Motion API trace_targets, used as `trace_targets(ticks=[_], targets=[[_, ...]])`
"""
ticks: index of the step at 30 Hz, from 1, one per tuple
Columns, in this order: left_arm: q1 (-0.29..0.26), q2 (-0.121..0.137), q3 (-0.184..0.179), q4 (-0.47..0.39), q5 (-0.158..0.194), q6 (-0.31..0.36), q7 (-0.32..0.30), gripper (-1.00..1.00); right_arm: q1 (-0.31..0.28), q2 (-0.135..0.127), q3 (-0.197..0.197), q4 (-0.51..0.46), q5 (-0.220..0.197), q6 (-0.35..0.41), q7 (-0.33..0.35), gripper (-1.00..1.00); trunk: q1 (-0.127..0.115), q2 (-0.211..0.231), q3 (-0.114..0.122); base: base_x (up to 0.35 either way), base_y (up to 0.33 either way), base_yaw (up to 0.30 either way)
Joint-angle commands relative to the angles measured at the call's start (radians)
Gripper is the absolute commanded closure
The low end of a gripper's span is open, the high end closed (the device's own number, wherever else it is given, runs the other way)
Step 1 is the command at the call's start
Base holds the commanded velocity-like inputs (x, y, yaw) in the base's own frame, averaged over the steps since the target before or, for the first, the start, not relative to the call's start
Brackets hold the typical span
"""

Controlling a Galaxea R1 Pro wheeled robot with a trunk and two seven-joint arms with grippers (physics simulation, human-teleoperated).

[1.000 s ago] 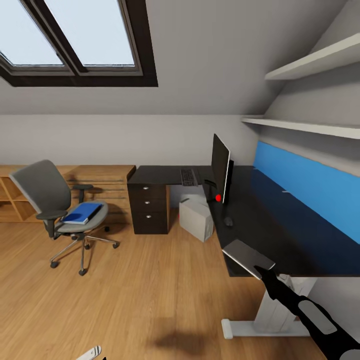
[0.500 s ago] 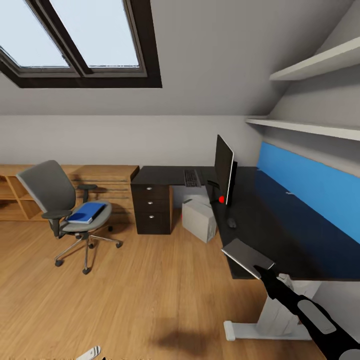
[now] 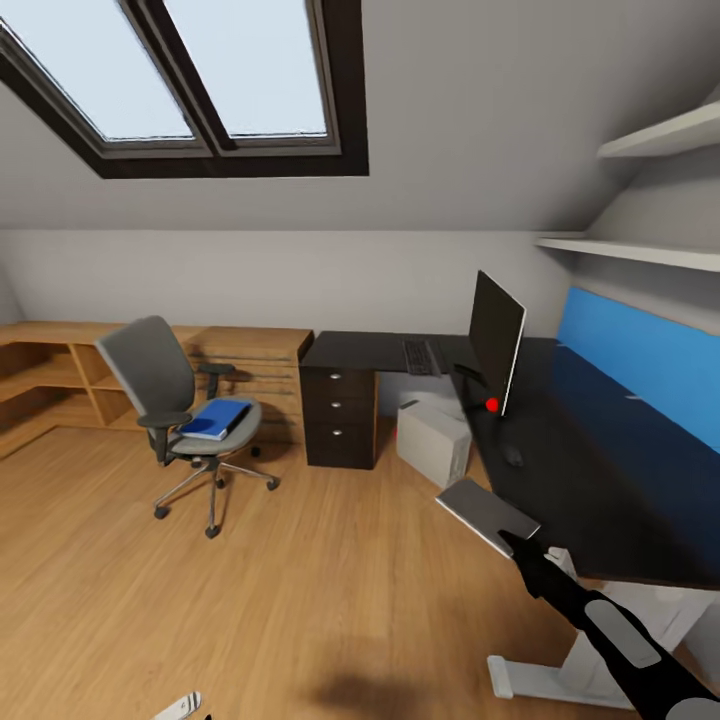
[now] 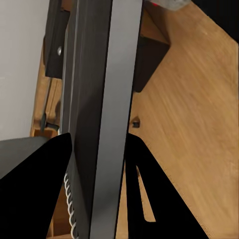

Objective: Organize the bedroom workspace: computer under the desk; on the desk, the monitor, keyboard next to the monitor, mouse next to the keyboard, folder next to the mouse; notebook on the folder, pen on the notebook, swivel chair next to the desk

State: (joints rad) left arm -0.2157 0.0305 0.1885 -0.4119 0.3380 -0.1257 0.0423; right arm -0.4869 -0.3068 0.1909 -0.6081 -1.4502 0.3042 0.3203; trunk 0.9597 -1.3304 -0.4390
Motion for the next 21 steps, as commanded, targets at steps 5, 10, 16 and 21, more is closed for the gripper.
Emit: trace_targets(ticks=[5, 10, 16, 21], targets=[[-0.001, 0.0, -0.003, 0.001, 0.01, -0.003, 0.001, -1.0, -0.001, 0.0, 0.004, 0.0, -0.009, 0.001, 0.002, 1.0, 0.0, -0.001, -0.001, 0.143, 0.297, 0.017], [-0.001, 0.0, -0.003, 0.001, 0.01, -0.003, 0.001, -1.0, -0.001, 0.0, 0.005, 0.001, -0.008, 0.001, 0.002, 1.0, 0.0, -0.001, -0.001, 0.198, 0.283, 0.004], [-0.001, 0.0, -0.003, 0.001, 0.01, -0.004, 0.001, -1.0, -0.001, 0.0, 0.004, 0.001, -0.007, 0.001, 0.002, 1.0, 0.0, -0.001, -0.001, 0.263, 0.218, 0.001], [-0.001, -0.001, -0.004, 0.001, 0.008, -0.004, 0.001, -1.0, -0.001, 0.0, 0.004, 0.001, -0.007, 0.0, 0.002, 1.0, 0.0, -0.001, -0.001, 0.311, 0.075, 0.0]])
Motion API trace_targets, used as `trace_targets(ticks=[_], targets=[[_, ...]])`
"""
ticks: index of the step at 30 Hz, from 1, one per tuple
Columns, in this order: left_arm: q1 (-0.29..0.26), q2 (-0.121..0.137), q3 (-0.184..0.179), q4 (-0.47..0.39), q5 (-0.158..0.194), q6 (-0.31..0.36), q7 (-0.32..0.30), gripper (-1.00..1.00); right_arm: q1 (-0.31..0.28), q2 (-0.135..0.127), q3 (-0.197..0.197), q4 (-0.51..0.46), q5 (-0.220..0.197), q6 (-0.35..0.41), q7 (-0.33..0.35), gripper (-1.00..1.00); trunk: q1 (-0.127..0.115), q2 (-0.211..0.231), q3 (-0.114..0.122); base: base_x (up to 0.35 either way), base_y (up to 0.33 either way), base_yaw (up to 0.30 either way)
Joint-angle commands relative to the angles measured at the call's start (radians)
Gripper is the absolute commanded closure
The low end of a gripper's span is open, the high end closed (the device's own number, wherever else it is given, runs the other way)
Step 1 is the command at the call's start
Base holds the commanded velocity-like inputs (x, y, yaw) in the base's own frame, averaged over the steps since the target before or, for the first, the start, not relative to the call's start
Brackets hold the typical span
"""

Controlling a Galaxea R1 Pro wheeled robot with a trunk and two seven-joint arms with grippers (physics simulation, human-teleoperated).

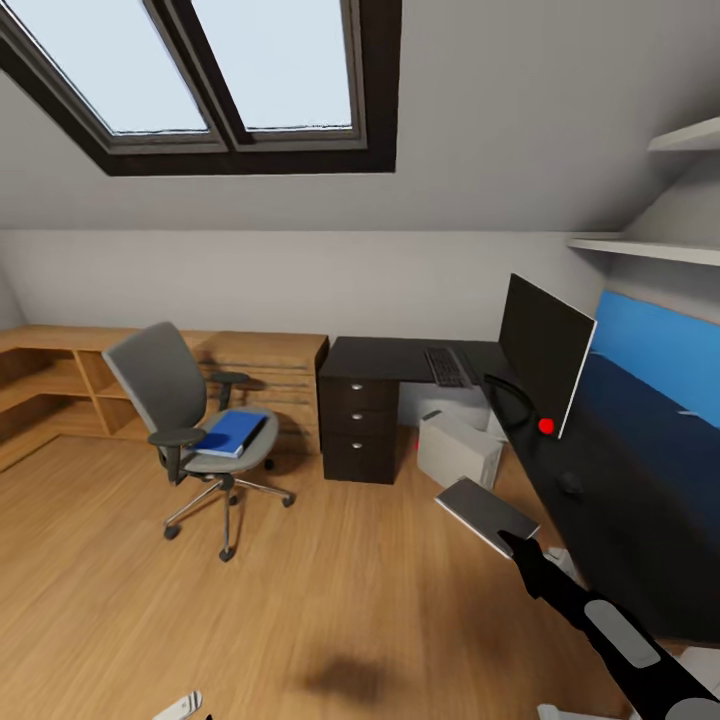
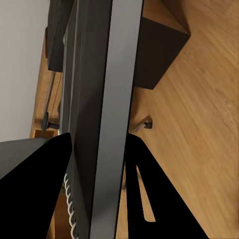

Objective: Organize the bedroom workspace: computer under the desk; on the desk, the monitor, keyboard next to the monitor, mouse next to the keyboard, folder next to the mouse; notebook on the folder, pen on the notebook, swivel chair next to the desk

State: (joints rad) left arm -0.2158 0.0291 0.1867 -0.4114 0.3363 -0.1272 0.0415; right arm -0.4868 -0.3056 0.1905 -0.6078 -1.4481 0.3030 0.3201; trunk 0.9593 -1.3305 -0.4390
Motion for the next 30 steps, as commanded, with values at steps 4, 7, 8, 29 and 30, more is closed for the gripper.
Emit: trace_targets(ticks=[4, 7, 8, 29, 30], targets=[[-0.001, -0.001, -0.003, 0.0, 0.009, -0.003, 0.001, -1.0, -0.001, -0.001, 0.004, 0.0, -0.009, 0.001, 0.002, 1.0, 0.001, -0.001, -0.001, 0.309, 0.016, 0.0], [0.0, -0.001, -0.004, 0.001, 0.009, -0.003, 0.001, -1.0, -0.001, -0.001, 0.004, 0.0, -0.009, 0.001, 0.002, 1.0, 0.001, -0.001, -0.001, 0.292, 0.005, 0.0], [0.0, -0.001, -0.004, 0.0, 0.009, -0.003, 0.001, -1.0, -0.001, -0.001, 0.004, 0.0, -0.009, 0.001, 0.002, 1.0, 0.001, -0.001, -0.001, 0.286, 0.003, 0.0], [-0.001, -0.001, -0.004, 0.002, 0.009, -0.003, 0.0, -1.0, -0.001, -0.001, 0.005, 0.0, -0.008, -0.001, 0.004, 1.0, 0.001, -0.001, -0.001, 0.288, 0.001, 0.0], [-0.001, -0.001, -0.004, 0.002, 0.009, -0.003, 0.0, -1.0, -0.001, -0.001, 0.005, 0.0, -0.008, -0.001, 0.004, 1.0, 0.001, -0.001, -0.001, 0.317, 0.014, 0.0]])
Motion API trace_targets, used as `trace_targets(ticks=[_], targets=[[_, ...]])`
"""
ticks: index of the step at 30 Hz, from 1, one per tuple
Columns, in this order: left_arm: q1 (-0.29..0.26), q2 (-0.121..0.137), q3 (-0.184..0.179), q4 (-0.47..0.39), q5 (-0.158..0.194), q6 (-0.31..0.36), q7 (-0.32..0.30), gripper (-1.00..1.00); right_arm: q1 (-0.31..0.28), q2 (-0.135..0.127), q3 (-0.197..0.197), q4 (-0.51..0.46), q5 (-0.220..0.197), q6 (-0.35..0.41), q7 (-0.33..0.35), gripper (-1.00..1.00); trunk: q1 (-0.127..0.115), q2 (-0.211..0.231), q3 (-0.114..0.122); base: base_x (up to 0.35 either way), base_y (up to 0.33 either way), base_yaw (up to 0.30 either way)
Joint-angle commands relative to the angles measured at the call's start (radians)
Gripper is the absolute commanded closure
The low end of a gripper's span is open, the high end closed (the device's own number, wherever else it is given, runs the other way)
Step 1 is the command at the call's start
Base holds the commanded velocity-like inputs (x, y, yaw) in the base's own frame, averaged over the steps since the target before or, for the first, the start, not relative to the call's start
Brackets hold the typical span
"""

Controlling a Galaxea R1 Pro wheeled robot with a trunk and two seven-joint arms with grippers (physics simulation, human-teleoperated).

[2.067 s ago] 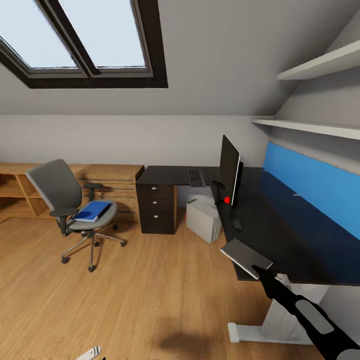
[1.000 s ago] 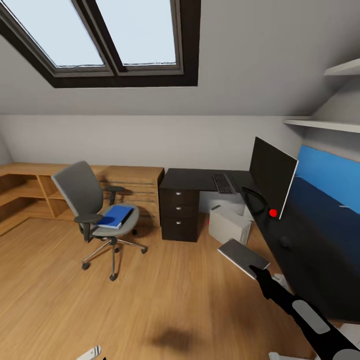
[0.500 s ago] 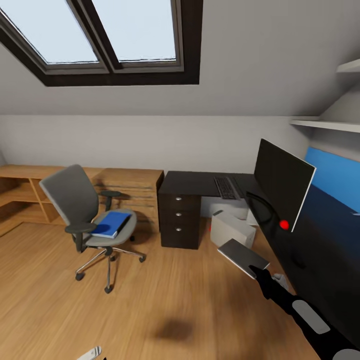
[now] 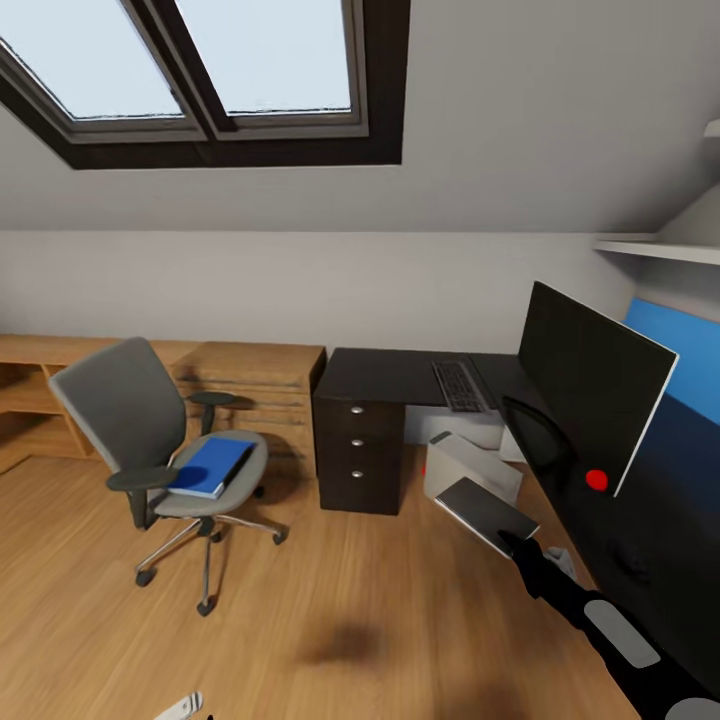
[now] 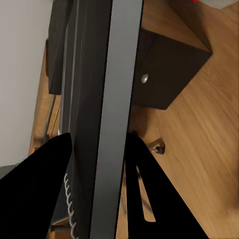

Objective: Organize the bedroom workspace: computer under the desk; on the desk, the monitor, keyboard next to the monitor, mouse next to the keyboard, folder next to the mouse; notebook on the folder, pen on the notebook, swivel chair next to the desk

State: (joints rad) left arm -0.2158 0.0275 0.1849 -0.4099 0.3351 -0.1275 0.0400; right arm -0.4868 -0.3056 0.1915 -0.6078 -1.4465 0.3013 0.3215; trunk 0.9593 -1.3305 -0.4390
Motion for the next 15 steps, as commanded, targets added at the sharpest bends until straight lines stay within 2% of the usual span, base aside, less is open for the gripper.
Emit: trace_targets(ticks=[1, 15], targets=[[-0.001, 0.0, -0.002, 0.0, 0.01, -0.003, 0.001, -1.0, -0.001, -0.001, 0.005, 0.0, -0.009, 0.001, 0.002, 1.0, 0.001, -0.001, -0.001, 0.318, 0.026, 0.0], [0.0, 0.0, -0.002, 0.0, 0.01, -0.003, 0.001, -1.0, -0.001, -0.001, 0.005, 0.0, -0.009, 0.001, 0.002, 1.0, 0.001, -0.001, -0.001, 0.329, 0.027, 0.0]])
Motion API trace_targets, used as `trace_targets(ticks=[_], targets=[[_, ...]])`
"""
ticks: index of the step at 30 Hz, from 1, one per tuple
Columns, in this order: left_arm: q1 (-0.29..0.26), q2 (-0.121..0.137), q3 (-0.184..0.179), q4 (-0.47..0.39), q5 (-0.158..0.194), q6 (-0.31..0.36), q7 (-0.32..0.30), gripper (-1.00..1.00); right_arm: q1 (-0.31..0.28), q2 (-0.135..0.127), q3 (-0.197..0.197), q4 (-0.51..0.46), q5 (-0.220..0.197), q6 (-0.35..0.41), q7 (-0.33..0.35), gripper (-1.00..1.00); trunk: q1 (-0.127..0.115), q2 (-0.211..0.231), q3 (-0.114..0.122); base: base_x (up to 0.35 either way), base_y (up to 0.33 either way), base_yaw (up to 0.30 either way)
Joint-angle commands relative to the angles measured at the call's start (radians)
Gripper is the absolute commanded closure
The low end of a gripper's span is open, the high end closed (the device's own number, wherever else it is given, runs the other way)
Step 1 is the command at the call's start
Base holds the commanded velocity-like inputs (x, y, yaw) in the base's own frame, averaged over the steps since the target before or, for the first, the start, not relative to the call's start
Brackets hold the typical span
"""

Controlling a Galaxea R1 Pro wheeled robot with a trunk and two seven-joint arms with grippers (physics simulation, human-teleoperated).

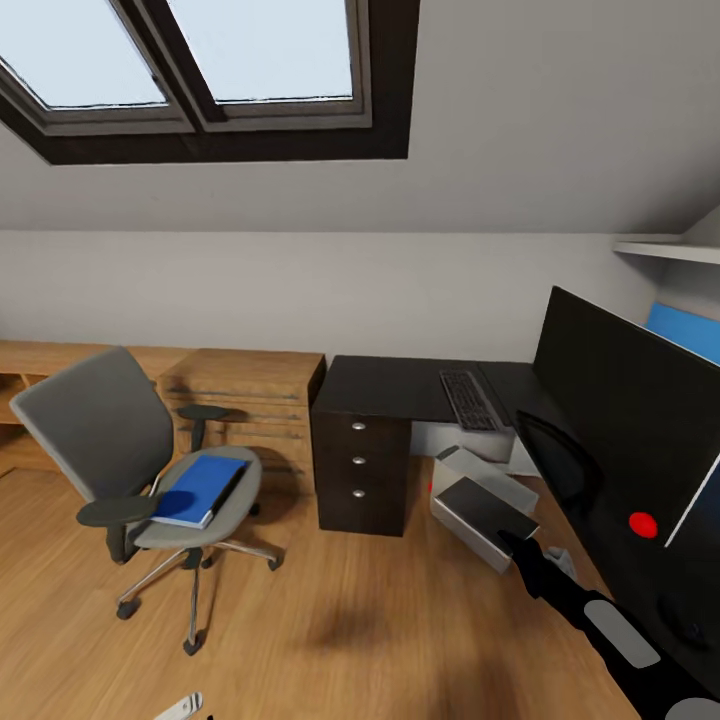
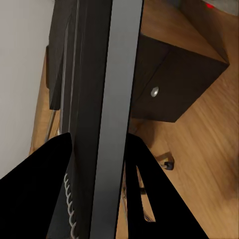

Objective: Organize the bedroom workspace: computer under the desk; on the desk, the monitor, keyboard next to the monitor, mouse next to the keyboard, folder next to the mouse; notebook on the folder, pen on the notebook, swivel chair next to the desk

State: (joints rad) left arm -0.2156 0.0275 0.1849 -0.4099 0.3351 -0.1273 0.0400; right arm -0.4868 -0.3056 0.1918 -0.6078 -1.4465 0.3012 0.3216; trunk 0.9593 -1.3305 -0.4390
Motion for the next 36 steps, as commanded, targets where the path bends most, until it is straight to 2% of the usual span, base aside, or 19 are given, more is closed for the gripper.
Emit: trace_targets(ticks=[1, 5, 21, 31, 36], targets=[[-0.001, 0.0, -0.002, 0.0, 0.01, -0.003, 0.001, -1.0, -0.001, -0.001, 0.004, 0.0, -0.009, 0.001, 0.002, 1.0, 0.001, -0.001, -0.001, 0.336, 0.003, 0.0], [-0.001, 0.0, -0.002, 0.0, 0.01, -0.003, 0.001, -1.0, -0.001, -0.001, 0.005, 0.0, -0.009, 0.001, 0.002, 1.0, 0.001, -0.001, -0.001, 0.337, 0.002, 0.0], [-0.001, 0.0, -0.002, 0.0, 0.01, -0.003, 0.001, -1.0, -0.001, 0.0, 0.005, 0.001, -0.009, 0.001, 0.002, 1.0, -0.061, 0.111, 0.049, 0.338, 0.0, 0.0], [-0.001, 0.0, -0.002, 0.0, 0.01, -0.002, 0.001, -1.0, -0.001, 0.0, 0.005, 0.001, -0.009, 0.0, 0.002, 1.0, -0.061, 0.111, 0.049, 0.332, 0.101, 0.0], [-0.001, 0.001, -0.002, 0.0, 0.01, -0.002, 0.001, -1.0, -0.001, 0.011, 0.005, 0.0, -0.009, -0.001, 0.002, 1.0, -0.061, 0.111, 0.049, 0.3, 0.205, 0.104]])
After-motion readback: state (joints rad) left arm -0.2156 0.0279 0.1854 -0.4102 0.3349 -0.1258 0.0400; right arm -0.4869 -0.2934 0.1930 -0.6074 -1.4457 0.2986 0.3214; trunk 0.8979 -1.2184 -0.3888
